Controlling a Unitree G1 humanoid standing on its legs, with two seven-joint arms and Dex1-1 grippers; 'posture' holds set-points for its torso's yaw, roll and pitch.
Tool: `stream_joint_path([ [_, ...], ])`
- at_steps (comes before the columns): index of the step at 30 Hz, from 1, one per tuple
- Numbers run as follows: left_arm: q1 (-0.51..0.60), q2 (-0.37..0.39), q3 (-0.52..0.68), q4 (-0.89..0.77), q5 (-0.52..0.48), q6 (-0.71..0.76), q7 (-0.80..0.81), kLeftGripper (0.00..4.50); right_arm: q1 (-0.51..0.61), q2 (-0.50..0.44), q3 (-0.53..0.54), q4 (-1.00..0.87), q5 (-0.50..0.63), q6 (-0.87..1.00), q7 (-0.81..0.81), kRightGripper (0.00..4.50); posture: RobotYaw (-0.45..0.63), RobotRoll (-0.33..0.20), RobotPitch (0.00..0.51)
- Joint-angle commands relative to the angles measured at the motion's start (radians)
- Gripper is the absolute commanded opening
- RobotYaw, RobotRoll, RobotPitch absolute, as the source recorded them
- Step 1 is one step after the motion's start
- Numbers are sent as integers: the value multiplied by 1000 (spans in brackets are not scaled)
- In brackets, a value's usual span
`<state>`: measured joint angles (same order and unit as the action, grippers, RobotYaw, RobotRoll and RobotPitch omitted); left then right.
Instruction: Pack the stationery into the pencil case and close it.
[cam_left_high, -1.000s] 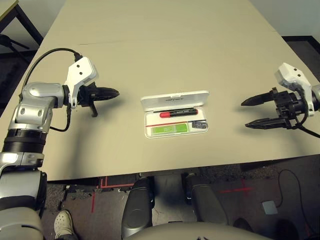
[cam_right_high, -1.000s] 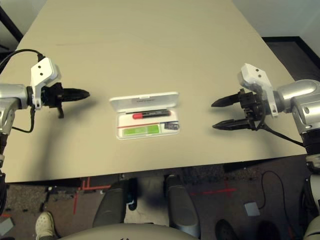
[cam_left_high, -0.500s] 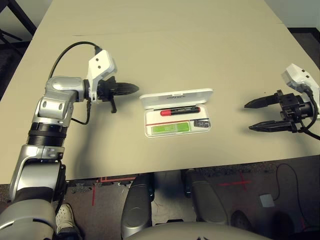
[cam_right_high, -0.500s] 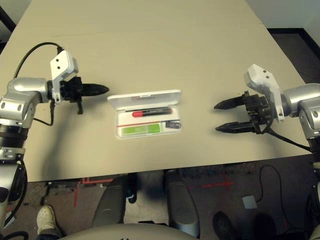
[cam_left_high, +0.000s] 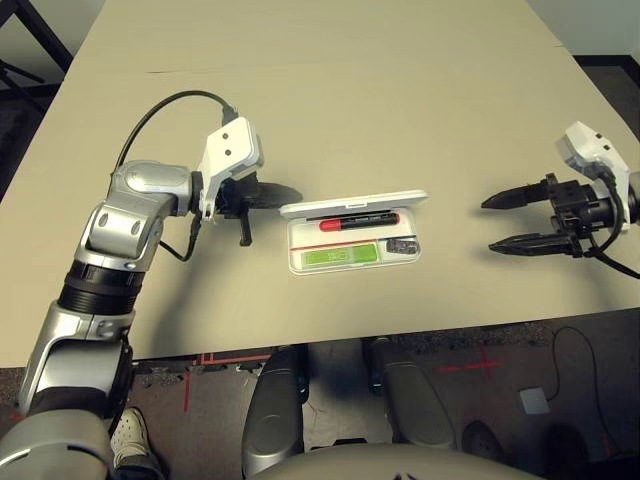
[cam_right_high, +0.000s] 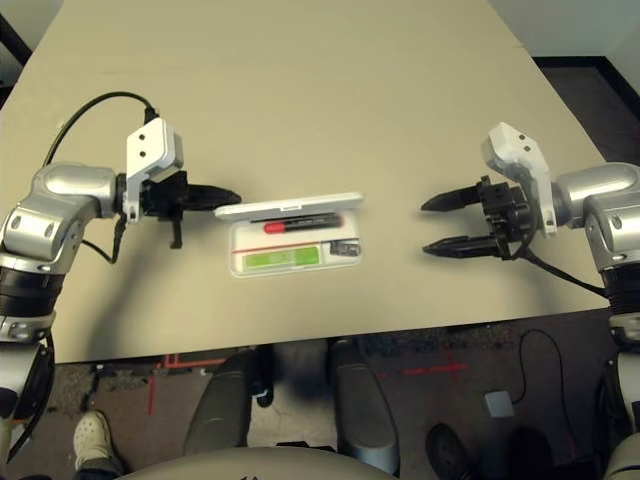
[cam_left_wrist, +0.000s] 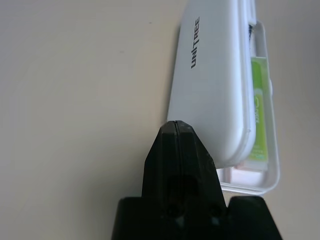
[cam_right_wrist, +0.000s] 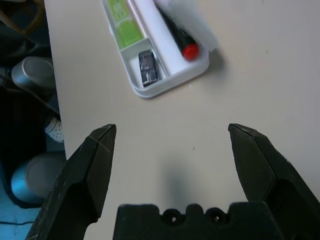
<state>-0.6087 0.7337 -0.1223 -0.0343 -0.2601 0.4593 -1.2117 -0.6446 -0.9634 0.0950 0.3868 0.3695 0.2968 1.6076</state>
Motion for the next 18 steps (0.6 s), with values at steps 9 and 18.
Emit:
stream_joint_path([
  [9,89,8,-62,-116,3,-4,1,20,-37,46,-5,50,-26,-46,7,4500,-42,0,180],
  [18,113,-27,-105,-111,22,-36,14,20,-62,35,8,81,-17,-71,7,4500,-46,0,170],
])
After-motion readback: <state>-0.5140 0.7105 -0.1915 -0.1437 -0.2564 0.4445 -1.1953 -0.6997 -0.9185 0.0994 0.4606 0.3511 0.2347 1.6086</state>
